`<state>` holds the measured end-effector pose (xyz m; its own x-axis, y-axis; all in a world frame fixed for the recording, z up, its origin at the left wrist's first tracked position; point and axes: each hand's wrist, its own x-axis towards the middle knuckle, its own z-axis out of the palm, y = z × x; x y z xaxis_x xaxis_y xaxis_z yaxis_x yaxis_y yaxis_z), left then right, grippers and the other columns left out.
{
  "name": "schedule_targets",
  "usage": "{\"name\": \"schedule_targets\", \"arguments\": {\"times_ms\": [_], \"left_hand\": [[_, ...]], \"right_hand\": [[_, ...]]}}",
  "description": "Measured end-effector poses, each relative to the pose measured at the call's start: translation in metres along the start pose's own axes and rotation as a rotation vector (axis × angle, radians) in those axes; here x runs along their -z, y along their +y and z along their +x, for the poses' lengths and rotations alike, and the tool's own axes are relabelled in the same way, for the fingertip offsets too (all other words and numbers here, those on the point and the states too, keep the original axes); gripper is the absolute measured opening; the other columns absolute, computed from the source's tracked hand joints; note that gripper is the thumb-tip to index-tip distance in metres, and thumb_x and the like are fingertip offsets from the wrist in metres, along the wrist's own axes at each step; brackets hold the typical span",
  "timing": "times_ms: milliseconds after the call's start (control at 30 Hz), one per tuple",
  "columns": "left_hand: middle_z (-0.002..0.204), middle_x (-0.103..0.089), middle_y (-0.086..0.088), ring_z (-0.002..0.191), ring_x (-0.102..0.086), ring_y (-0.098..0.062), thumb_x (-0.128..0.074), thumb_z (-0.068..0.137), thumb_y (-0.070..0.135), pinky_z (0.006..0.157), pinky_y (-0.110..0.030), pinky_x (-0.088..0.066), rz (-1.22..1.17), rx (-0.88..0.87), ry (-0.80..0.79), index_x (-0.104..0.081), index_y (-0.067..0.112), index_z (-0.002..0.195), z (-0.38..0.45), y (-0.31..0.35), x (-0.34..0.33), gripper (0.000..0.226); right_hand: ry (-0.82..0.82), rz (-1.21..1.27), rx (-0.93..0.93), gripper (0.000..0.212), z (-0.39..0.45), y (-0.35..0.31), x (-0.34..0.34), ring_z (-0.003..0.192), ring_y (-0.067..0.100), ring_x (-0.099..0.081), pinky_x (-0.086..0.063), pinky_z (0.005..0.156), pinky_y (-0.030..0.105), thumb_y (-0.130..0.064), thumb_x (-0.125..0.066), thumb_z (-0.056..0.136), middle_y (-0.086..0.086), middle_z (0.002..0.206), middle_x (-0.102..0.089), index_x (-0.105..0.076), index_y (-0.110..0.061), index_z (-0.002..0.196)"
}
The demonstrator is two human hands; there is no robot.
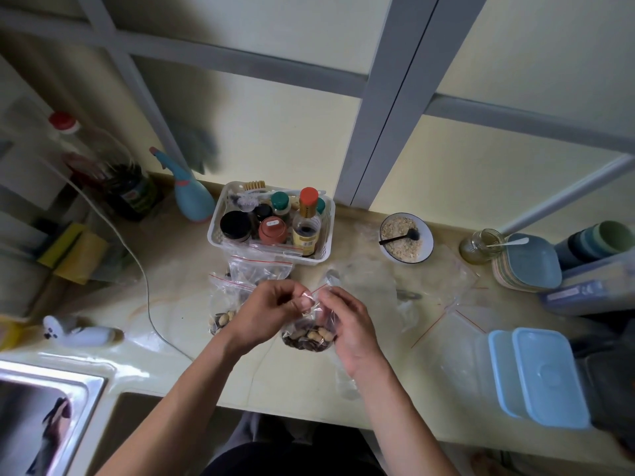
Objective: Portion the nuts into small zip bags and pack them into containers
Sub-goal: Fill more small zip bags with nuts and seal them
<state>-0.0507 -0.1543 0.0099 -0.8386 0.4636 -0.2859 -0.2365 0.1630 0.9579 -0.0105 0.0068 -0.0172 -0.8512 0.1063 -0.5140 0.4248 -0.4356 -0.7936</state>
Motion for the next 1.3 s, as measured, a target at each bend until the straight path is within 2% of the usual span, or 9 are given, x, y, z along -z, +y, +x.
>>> {"name": "schedule_targets", "arguments": {"times_ms": [167,333,500,633,733,933,1067,1200,1300], "left_hand": [[0.074,-0.065,0.0,0.07,-0.059,-0.009,-0.068,0.094,0.01,0.067,-0.019,-0.048,-0.049,0.08,0.009,-0.068,0.01,0.079,-0.001,-0.001,0.008,0.015],[0.067,-0.066,0.003,0.059,-0.056,-0.004,-0.072,0.093,0.021,0.056,-0.014,-0.042,0.16,0.178,0.016,-0.07,0.016,0.078,-0.002,-0.005,0.016,0.016],[0.065,-0.06,0.006,0.06,-0.049,-0.007,-0.072,0.093,0.024,0.057,-0.018,-0.038,0.165,0.171,0.02,-0.069,0.018,0.076,-0.001,-0.006,0.015,0.018],[0.069,-0.063,0.009,0.065,-0.054,-0.005,-0.072,0.092,0.024,0.064,-0.019,-0.042,0.171,0.114,0.016,-0.07,0.016,0.081,0.001,-0.006,0.013,0.014],[0.072,-0.064,0.007,0.066,-0.055,-0.007,-0.073,0.092,0.021,0.065,-0.022,-0.045,0.14,0.094,0.069,-0.069,0.014,0.085,0.0,-0.005,0.012,0.01],[0.084,-0.067,-0.024,0.078,-0.057,-0.023,-0.074,0.09,0.015,0.075,-0.037,-0.043,-0.115,0.119,0.11,-0.073,0.004,0.091,-0.004,-0.01,0.017,0.011],[0.08,-0.067,-0.007,0.076,-0.058,-0.016,-0.074,0.088,0.01,0.076,-0.03,-0.046,-0.186,0.119,0.184,-0.067,-0.007,0.089,-0.005,-0.013,0.02,0.019],[0.083,-0.069,-0.012,0.077,-0.063,-0.017,-0.073,0.089,0.009,0.078,-0.028,-0.05,-0.195,0.114,0.169,-0.071,-0.001,0.088,-0.004,-0.013,0.023,0.01],[0.085,-0.071,-0.017,0.077,-0.069,-0.014,-0.071,0.09,0.007,0.078,-0.024,-0.053,-0.223,0.11,0.194,-0.068,-0.009,0.094,-0.002,-0.013,0.022,0.017]], "right_hand": [[0.016,-0.218,0.109,0.013,0.001,0.001,0.005,0.062,0.016,-0.047,-0.044,0.059,0.025,-0.013,-0.069,0.096,0.009,0.068,-0.053,-0.069,0.0,0.095],[-0.052,-0.369,0.161,0.016,0.001,0.002,0.013,0.065,0.012,-0.055,-0.05,0.064,0.027,-0.017,-0.069,0.096,0.004,0.073,-0.058,-0.067,-0.002,0.092],[-0.078,-0.36,0.131,0.023,-0.001,0.005,0.009,0.079,0.015,-0.059,-0.046,0.074,0.03,-0.029,-0.066,0.091,0.005,0.082,-0.068,-0.069,-0.006,0.09],[-0.126,-0.359,0.154,0.007,-0.001,0.003,0.006,0.076,0.011,-0.061,-0.05,0.07,0.023,-0.012,-0.068,0.096,-0.004,0.08,-0.073,-0.073,-0.009,0.092],[-0.051,-0.333,0.173,0.007,0.001,0.003,0.005,0.074,0.015,-0.061,-0.053,0.069,0.028,-0.008,-0.07,0.095,0.002,0.077,-0.071,-0.074,-0.007,0.091],[-0.026,-0.233,0.181,0.014,0.001,0.001,0.007,0.071,0.014,-0.062,-0.052,0.068,0.023,-0.012,-0.068,0.096,0.007,0.073,-0.066,-0.071,0.001,0.094],[-0.025,-0.122,0.17,0.011,0.002,-0.002,0.006,0.068,0.014,-0.06,-0.05,0.066,0.02,-0.007,-0.063,0.098,0.009,0.072,-0.063,-0.068,0.002,0.094],[-0.031,-0.101,0.139,0.011,0.006,-0.005,0.012,0.069,0.017,-0.059,-0.05,0.067,0.024,-0.008,-0.063,0.098,0.01,0.073,-0.063,-0.069,0.0,0.096],[-0.002,-0.069,0.134,0.01,0.007,-0.006,0.013,0.068,0.018,-0.059,-0.049,0.07,0.027,-0.007,-0.061,0.098,0.007,0.071,-0.063,-0.069,-0.004,0.092]]}}
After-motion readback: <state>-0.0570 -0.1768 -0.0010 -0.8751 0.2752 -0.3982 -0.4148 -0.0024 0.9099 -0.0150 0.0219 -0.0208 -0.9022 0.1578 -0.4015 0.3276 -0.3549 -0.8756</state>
